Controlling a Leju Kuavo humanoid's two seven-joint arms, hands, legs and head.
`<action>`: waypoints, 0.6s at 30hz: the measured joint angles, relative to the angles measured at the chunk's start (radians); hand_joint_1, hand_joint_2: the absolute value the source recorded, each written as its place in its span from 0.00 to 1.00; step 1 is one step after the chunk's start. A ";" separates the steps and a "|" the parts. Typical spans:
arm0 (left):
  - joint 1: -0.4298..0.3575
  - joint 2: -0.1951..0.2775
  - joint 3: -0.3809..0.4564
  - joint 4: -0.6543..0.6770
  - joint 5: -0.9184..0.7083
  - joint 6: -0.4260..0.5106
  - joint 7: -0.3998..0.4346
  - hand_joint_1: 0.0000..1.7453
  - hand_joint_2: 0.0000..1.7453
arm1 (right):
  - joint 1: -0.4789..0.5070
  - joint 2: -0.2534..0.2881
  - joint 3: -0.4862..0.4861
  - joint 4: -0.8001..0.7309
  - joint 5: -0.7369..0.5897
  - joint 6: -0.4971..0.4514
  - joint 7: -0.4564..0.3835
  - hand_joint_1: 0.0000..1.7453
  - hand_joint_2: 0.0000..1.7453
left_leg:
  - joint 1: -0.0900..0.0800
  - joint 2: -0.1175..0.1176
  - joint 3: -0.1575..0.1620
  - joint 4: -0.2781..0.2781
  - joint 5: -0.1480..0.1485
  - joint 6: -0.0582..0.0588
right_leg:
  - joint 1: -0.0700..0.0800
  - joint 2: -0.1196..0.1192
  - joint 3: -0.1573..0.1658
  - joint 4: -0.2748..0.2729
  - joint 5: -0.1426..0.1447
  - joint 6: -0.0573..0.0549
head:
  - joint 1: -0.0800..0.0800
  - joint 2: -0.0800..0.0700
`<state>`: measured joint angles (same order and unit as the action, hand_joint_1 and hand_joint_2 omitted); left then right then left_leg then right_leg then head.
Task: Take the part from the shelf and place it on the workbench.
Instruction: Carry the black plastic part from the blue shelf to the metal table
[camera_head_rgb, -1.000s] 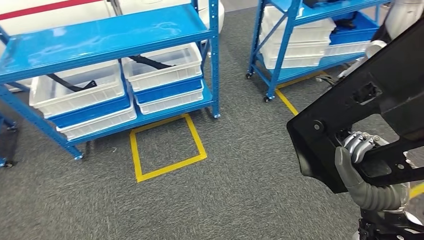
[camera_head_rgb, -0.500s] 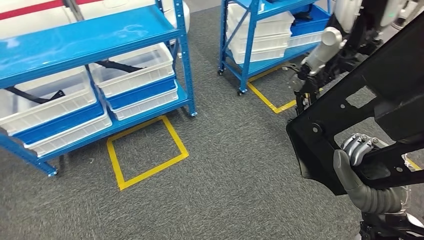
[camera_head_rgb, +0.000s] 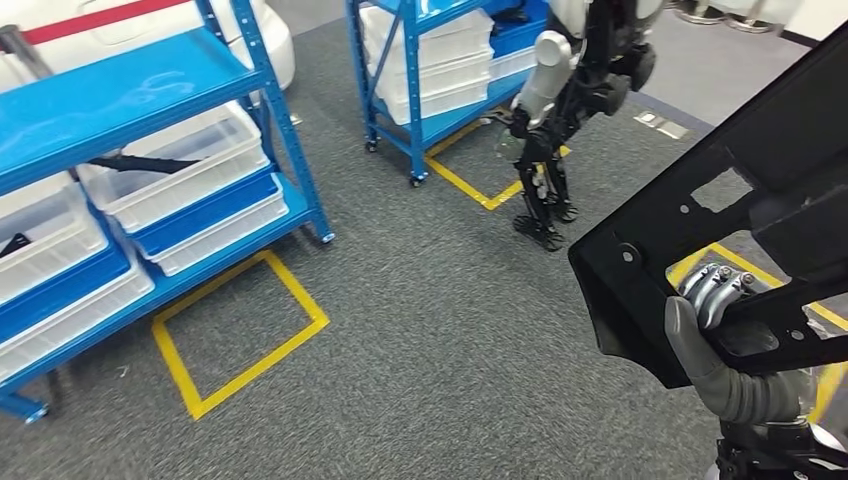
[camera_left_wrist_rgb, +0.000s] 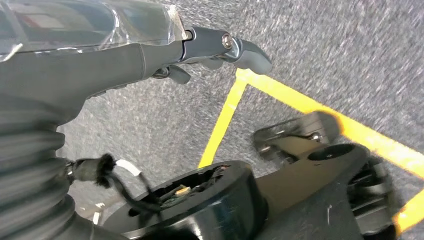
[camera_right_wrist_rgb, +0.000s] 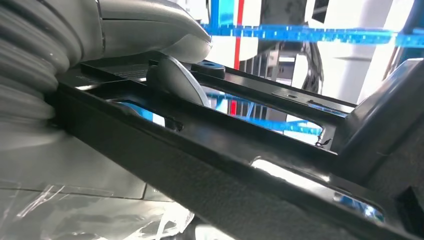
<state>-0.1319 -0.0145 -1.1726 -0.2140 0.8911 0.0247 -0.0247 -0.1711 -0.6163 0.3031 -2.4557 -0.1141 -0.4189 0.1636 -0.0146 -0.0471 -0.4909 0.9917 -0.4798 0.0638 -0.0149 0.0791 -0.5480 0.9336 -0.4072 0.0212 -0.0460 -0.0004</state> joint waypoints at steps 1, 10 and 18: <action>0.002 0.000 0.000 0.000 0.000 -0.001 0.000 0.00 1.00 | 0.000 0.000 0.000 0.000 0.000 0.000 0.000 1.00 1.00 | -0.002 -0.017 0.019 -0.048 0.018 0.008 | 0.000 0.011 -0.004 0.000 0.003 0.003 | 0.000 0.000; 0.008 -0.002 0.000 0.001 0.000 0.001 0.000 0.00 1.00 | 0.000 -0.004 0.002 -0.002 0.000 0.003 -0.001 1.00 1.00 | 0.005 0.065 0.032 -0.108 0.049 0.020 | -0.008 -0.065 -0.143 0.271 -0.127 0.049 | 0.004 0.000; 0.009 -0.002 0.000 0.002 0.000 0.001 0.000 0.00 1.00 | -0.001 -0.005 0.004 -0.002 0.000 0.003 -0.001 1.00 1.00 | 0.003 0.158 0.034 -0.082 0.016 -0.023 | -0.021 -0.135 0.000 0.014 -0.015 0.051 | 0.004 0.000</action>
<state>-0.1233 -0.0160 -1.1727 -0.2125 0.8913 0.0259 -0.0244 -0.1719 -0.6214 0.3066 -2.4578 -0.1143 -0.4161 0.1630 -0.0112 0.1105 -0.4568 0.9095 -0.4640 0.0406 -0.0356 -0.0556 -0.5483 0.9474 -0.4225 0.0718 -0.0424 -0.0004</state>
